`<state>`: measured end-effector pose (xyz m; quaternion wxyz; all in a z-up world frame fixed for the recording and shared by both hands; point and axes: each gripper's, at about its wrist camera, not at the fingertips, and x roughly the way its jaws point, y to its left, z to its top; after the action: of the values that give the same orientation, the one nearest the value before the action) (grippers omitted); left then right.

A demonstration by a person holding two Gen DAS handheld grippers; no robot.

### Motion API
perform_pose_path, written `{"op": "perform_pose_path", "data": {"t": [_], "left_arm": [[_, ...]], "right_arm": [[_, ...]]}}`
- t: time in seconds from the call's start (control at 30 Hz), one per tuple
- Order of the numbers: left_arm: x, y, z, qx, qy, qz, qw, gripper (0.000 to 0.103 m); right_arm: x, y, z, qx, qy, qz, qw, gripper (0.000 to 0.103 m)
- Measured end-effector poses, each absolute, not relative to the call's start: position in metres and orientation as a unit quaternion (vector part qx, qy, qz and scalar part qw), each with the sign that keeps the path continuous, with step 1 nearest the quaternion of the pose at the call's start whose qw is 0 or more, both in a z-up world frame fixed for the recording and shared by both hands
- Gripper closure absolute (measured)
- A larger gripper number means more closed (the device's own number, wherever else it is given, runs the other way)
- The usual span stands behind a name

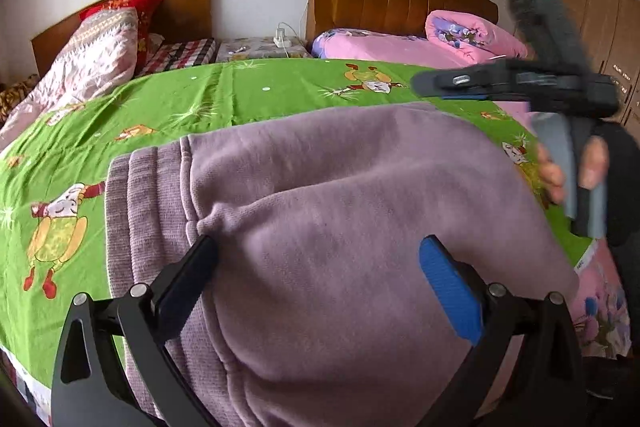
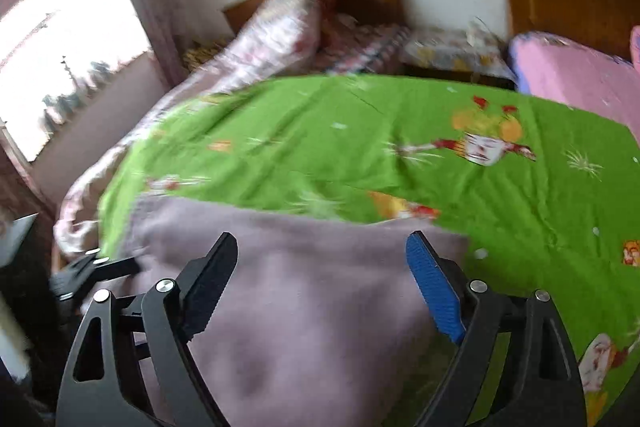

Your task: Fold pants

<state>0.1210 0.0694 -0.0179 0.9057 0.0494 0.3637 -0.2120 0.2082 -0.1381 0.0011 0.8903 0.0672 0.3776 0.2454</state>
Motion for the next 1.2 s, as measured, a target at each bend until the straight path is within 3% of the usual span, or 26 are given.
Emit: {"op": "perform_pose_path", "data": {"t": [0.23, 0.37, 0.63, 0.8, 0.83, 0.87, 0.93, 1.2], "left_arm": [[0.089, 0.065, -0.005, 0.067, 0.334, -0.178, 0.923, 0.002], [0.093, 0.068, -0.019, 0.082, 0.348, -0.154, 0.921, 0.002], [0.077, 0.071, -0.011, 0.093, 0.343, -0.121, 0.927, 0.002], [0.052, 0.076, 0.007, 0.082, 0.304, -0.098, 0.944, 0.002], [0.048, 0.075, 0.011, 0.081, 0.294, -0.093, 0.948, 0.002], [0.043, 0.074, 0.017, 0.081, 0.282, -0.085, 0.952, 0.002], [0.032, 0.068, 0.028, 0.082, 0.259, -0.064, 0.960, 0.002], [-0.005, 0.044, 0.039, 0.065, 0.220, -0.036, 0.973, 0.001]], "right_arm": [[0.124, -0.131, 0.013, 0.039, 0.336, 0.305, 0.890, 0.014], [0.118, -0.137, -0.025, 0.000, 0.378, 0.267, 0.887, 0.014], [0.073, -0.160, -0.003, 0.032, 0.311, 0.223, 0.923, 0.014], [0.019, -0.164, 0.007, 0.025, 0.249, 0.198, 0.948, 0.013], [0.006, -0.165, 0.008, 0.025, 0.231, 0.178, 0.956, 0.012], [-0.002, -0.165, 0.009, 0.028, 0.217, 0.162, 0.962, 0.004], [-0.018, -0.164, 0.009, 0.037, 0.192, 0.141, 0.970, 0.004], [-0.041, -0.151, 0.006, 0.047, 0.204, 0.134, 0.969, 0.004]]}}
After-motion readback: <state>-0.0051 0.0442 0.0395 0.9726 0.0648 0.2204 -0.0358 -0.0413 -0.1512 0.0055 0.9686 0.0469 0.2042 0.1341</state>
